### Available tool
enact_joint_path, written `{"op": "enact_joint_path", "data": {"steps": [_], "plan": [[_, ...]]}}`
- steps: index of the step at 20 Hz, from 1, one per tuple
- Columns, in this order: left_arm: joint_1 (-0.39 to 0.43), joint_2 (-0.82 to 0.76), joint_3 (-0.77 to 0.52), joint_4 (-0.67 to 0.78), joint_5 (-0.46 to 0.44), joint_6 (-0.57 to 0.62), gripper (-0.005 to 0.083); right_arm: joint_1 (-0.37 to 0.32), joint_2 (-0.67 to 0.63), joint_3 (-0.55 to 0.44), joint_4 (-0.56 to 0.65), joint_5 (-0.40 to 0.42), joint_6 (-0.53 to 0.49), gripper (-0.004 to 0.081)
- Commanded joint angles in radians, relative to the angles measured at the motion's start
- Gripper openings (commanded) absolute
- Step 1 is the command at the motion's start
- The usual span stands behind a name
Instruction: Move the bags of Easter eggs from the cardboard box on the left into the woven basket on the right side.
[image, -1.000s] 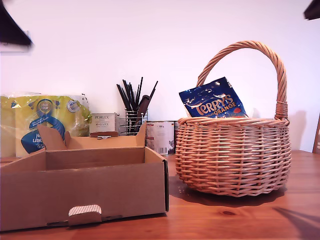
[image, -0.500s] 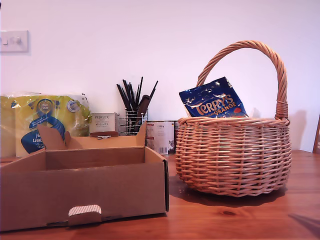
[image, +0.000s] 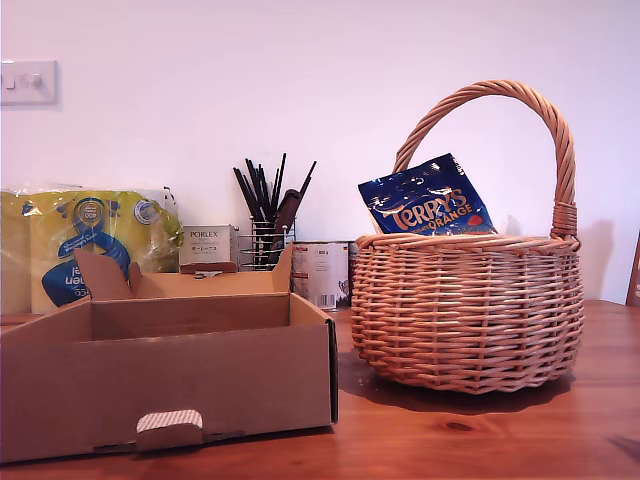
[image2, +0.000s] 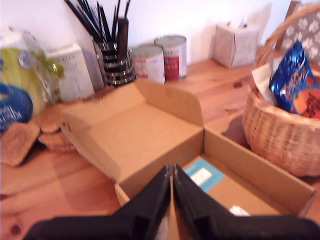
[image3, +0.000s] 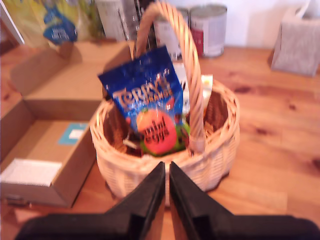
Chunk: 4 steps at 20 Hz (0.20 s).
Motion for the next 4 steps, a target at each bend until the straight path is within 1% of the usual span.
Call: {"op": "enact_joint_path", "data": {"steps": [1, 4], "plan": [[-0.001, -0.002, -0.021, -0.010, 0.000, -0.008, -0.0019, 0.005, 0.000, 0.013, -0.011, 0.003, 0.000, -0.0013], [-0.001, -0.002, -0.021, -0.035, 0.000, -0.008, -0.0019, 0.005, 0.000, 0.013, -0.029, 0.003, 0.000, -0.0013]]}}
